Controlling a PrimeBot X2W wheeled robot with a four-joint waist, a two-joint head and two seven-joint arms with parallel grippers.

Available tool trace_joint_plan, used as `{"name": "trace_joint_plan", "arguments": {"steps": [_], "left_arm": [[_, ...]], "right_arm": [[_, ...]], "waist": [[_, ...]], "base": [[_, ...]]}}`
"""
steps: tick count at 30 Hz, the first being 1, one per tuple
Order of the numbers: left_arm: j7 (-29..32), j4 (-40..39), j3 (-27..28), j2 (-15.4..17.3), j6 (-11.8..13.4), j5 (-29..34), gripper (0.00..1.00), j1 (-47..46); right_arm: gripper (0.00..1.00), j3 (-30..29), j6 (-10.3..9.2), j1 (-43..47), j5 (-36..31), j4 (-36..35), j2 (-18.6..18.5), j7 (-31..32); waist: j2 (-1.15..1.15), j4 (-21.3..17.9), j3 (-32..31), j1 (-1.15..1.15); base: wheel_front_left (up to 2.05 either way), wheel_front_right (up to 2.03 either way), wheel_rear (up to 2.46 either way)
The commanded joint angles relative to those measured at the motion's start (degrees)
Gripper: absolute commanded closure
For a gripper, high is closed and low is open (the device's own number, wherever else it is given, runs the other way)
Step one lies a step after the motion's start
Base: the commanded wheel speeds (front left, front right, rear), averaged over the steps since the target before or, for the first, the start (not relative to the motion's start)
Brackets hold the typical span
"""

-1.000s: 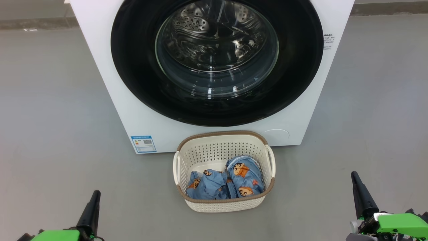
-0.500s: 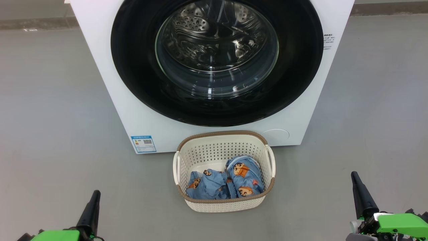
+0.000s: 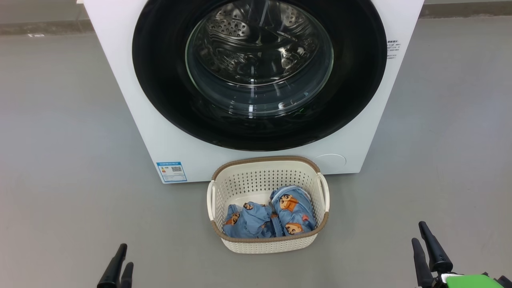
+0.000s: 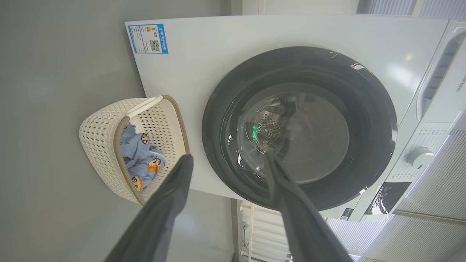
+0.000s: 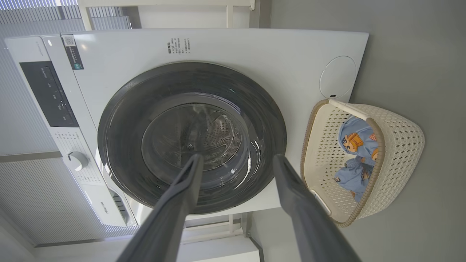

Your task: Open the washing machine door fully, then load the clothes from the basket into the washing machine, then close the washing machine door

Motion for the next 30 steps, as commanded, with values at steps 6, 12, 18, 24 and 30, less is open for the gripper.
{"name": "trace_joint_plan", "arguments": {"steps": [6,12,18,24,30], "left_arm": [[-1.4,-2.3,-0.3,0.9,-0.1,1.9,0.0,-1.5],[-2.4,-3.3,-0.8,1.1,-0.1,5.2,0.0,-1.5],[-3.4,-4.2,-1.4,1.3,-0.1,9.1,0.0,-1.4],[-4.5,-4.9,-1.5,1.4,-0.1,14.0,0.0,-1.2],[-5.3,-5.2,-1.6,1.4,-0.1,18.7,0.0,-1.1]], "right_arm": [[0.0,0.6,0.0,-1.3,-1.4,-1.9,-0.6,-1.4],[0.0,1.6,-0.01,-1.3,-4.7,-2.1,-1.4,-2.4],[0.0,2.7,-0.01,-1.2,-10.2,-2.4,-2.2,-3.4],[0.0,3.3,-0.01,-1.1,-14.8,-2.3,-2.5,-4.4],[0.0,3.5,-0.02,-1.1,-19.2,-2.2,-2.9,-5.3]], "waist": [[0.0,0.1,-0.1,0.07],[0.0,0.2,0.1,0.0],[0.0,0.3,0.1,0.0],[0.0,0.4,0.1,0.0],[0.0,0.6,0.1,0.0]], "base": [[0.0,0.0,0.0],[0.0,0.0,0.0],[0.0,0.0,0.0],[0.0,0.0,0.0],[0.0,0.0,0.0]]}}
